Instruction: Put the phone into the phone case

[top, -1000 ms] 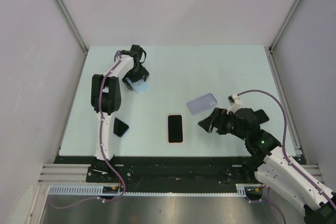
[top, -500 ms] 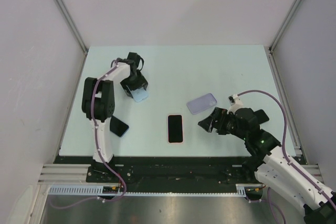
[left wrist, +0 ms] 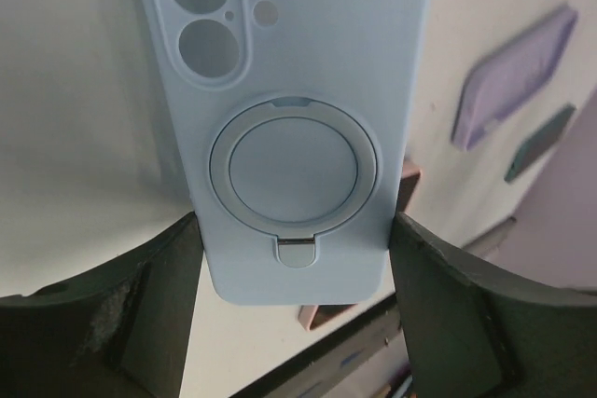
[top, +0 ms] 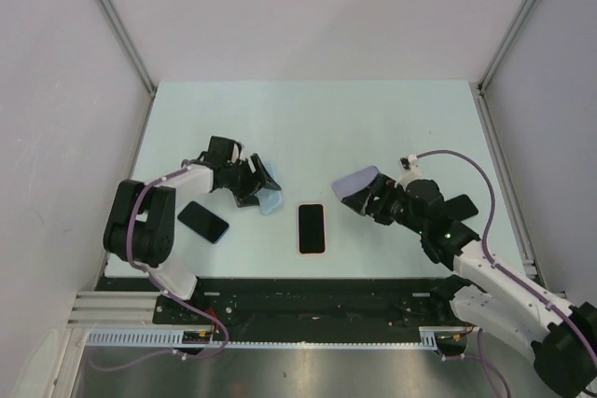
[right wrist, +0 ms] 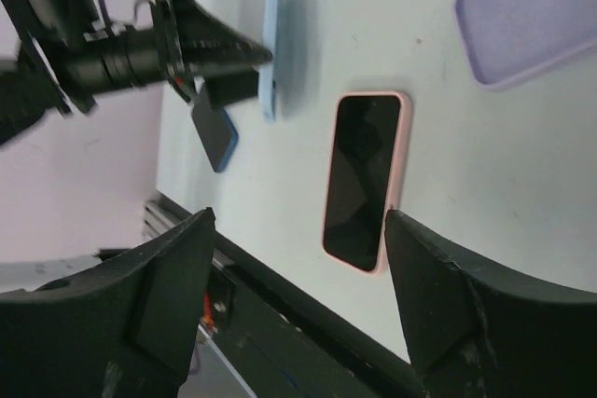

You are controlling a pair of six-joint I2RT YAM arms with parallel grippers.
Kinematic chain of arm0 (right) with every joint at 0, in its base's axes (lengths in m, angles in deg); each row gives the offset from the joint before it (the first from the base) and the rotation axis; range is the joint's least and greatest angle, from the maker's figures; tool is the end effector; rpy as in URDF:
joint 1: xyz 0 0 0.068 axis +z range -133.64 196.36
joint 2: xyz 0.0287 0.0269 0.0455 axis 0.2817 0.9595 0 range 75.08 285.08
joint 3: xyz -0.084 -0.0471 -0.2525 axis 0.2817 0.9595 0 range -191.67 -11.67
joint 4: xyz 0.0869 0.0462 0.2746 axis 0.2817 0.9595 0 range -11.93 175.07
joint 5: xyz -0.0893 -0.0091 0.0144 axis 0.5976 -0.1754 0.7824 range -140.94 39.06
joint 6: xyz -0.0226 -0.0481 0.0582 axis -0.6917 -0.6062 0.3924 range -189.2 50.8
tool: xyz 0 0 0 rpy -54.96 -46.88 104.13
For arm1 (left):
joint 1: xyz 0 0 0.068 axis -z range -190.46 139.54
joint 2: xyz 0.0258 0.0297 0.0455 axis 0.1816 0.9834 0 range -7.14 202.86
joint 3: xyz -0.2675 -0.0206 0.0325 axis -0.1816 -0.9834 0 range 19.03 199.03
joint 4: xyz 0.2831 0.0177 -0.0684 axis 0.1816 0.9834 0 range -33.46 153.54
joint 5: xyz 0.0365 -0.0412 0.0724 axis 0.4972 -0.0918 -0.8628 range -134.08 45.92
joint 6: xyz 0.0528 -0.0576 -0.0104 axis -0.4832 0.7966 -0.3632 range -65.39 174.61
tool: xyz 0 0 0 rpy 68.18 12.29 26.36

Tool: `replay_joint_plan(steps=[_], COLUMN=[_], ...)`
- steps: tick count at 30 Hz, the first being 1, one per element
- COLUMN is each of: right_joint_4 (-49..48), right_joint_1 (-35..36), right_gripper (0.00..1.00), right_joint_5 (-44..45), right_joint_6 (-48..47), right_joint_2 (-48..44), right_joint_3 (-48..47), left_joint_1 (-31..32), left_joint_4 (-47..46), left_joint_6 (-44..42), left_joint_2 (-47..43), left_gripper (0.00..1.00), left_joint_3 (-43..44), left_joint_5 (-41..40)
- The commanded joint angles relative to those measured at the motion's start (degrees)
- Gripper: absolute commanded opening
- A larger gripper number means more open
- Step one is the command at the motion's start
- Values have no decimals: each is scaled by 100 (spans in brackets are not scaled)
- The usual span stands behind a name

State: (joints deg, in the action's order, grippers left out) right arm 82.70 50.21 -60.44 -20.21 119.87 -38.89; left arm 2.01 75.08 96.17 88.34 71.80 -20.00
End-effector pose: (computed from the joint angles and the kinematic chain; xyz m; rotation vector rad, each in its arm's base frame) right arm 0.1990 0.1468 0.2181 0.1622 2.1180 1.0749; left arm 0.3403 -0.1036 0.1107 -0.5473 2.7105 -0.8461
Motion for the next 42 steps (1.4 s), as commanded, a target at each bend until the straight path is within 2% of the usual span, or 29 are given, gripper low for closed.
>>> replay_joint_plan(steps=[1, 4, 8, 11, 15, 27, 35, 39, 40, 42], right_joint_4=[-1534, -1745, -2314, -2824, -2844, -3134, -3722, -3969, -4074, -4066], right_joint_1=[87, 323, 456, 561, 755, 905, 905, 922, 922, 948], right_gripper=[74, 68, 56, 50, 51, 53, 43, 29, 20, 9], right_joint_5=[18, 176, -95, -306, -404, -500, -931, -1107, -1168, -1160], right_joint_6=[506, 384, 488, 708, 778, 989, 1323, 1534, 1560, 1613], right_joint_2=[939, 1583, 2785, 3297, 4158, 5091, 5539, 5628, 5637, 5584], right_joint_3=[-353, -757, -1205, -1355, -1847, -2076, -2094, -2077, -2085, -2085], left_joint_1=[89, 177, 230, 265, 256, 265, 274, 274, 274, 274], left_joint_4=[-1615, -1836, -2206, -2399, -2478, -2786, -2795, -2576, -2532, -2409], left_joint_6=[54, 10, 159, 317, 379, 616, 643, 555, 529, 450], left_joint_2=[-495, -802, -1093, -1093, -1172, -1251, -1365, -1357, -1331, -1313], left_gripper=[47, 47, 47, 47, 47, 48, 51, 52, 53, 56], left_joint_3=[-723, -1189, -1584, -1813, -1981, -2131, -2166, -2149, -2131, -2113], left_joint_5=[1643, 1837, 2039, 2355, 2462, 2708, 2778, 2717, 2699, 2681])
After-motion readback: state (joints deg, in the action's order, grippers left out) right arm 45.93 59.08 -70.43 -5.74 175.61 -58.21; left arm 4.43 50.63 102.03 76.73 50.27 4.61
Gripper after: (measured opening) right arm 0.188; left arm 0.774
